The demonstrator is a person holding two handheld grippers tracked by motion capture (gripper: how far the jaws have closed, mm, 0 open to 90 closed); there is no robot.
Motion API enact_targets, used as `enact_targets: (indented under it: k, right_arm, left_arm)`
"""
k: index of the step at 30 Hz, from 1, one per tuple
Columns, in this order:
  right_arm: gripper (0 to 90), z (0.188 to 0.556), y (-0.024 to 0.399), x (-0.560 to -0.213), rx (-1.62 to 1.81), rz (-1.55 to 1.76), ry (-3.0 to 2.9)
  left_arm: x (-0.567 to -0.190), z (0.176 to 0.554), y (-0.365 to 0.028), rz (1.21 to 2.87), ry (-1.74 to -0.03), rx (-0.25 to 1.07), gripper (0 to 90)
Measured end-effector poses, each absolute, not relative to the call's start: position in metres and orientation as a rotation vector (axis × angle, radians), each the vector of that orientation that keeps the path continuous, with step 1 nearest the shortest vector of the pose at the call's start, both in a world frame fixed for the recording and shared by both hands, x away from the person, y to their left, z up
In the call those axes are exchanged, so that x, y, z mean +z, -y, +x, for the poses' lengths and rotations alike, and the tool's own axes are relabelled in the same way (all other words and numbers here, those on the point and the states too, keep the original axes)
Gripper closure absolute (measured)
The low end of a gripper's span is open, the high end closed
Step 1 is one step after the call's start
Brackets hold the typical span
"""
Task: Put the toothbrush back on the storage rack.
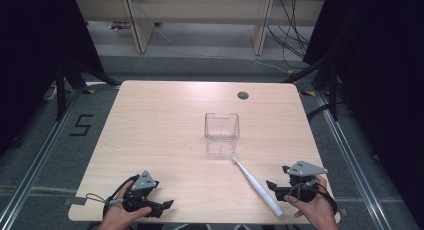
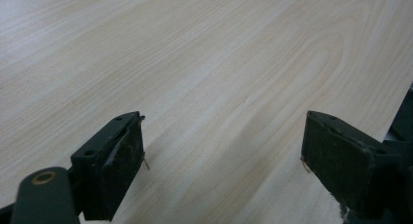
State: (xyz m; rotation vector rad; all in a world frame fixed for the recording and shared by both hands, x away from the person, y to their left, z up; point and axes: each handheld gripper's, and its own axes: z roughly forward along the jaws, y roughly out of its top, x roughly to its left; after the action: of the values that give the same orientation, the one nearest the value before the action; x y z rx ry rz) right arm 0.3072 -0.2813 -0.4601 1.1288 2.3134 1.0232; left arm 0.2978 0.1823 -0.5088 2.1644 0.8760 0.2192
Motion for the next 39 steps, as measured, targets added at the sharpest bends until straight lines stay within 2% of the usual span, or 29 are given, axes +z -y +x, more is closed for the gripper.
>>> enact_targets:
  k: [11, 25, 39]
  right_arm:
    - [24.3, 0.314, 0.257, -0.448, 0.961, 1.087, -2.398]
    - [27.4, 0.320, 0.238, -0.451, 0.889, 1.008, -2.493]
    - [38.6, 0.331, 0.225, -0.461, 0.769, 0.955, -2.575]
  left_arm:
    - [-0.509, 0.298, -0.183, 2.164, -0.878, 0.221, 14.9]
    - [-0.509, 0.299, -0.183, 2.168, -0.874, 0.230, 14.9]
    - [-0.509, 0.297, -0.182, 2.151, -0.875, 0.212, 14.9]
